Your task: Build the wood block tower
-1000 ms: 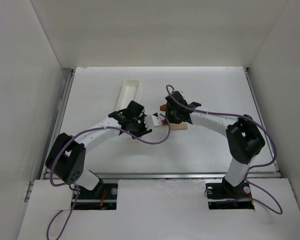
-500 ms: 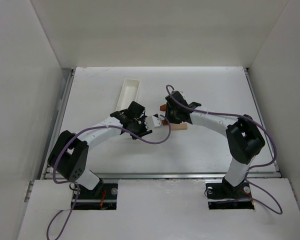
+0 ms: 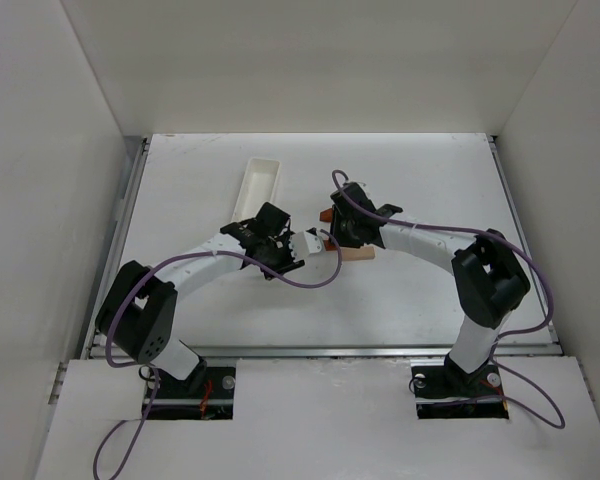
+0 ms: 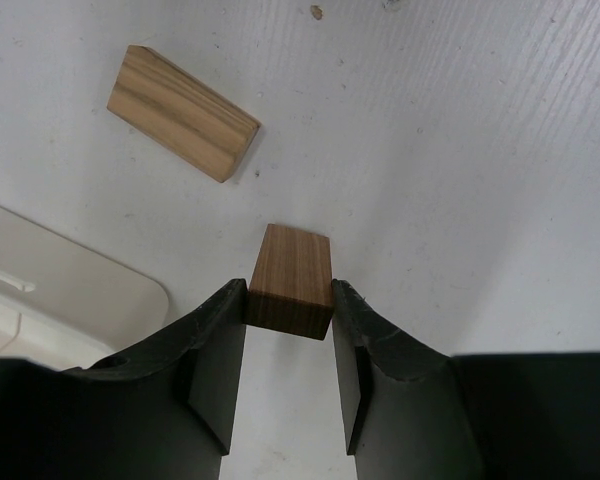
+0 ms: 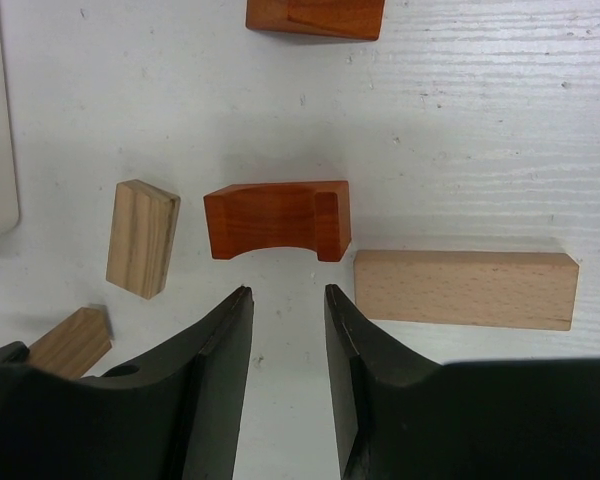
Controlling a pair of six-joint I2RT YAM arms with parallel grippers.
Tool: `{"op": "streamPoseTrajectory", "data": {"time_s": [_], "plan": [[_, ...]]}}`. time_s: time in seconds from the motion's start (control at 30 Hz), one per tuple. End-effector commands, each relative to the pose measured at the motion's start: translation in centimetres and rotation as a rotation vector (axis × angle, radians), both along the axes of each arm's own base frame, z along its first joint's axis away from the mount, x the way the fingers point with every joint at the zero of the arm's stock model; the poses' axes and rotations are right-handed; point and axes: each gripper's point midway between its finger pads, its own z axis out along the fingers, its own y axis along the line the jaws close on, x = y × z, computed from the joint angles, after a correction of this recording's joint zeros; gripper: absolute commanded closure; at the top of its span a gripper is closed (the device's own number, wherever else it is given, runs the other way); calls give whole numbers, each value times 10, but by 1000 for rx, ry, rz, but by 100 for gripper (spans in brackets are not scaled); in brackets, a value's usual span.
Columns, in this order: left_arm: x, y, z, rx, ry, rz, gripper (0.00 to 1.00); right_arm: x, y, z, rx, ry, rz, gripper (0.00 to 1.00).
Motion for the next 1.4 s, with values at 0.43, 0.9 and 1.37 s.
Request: {"op": "streamPoseTrajectory", "data": {"time_s": [0.43, 0.9, 1.37], "plan": [[-5, -3, 4, -20, 12, -17, 59, 3, -1, 12, 29, -35, -6, 56], [-10, 6, 1, 19, -1, -52, 63, 5, 1, 13, 35, -42, -6, 56], [-7, 6, 10, 14, -76, -141, 76, 7, -2, 14, 23, -51, -17, 56]]}}
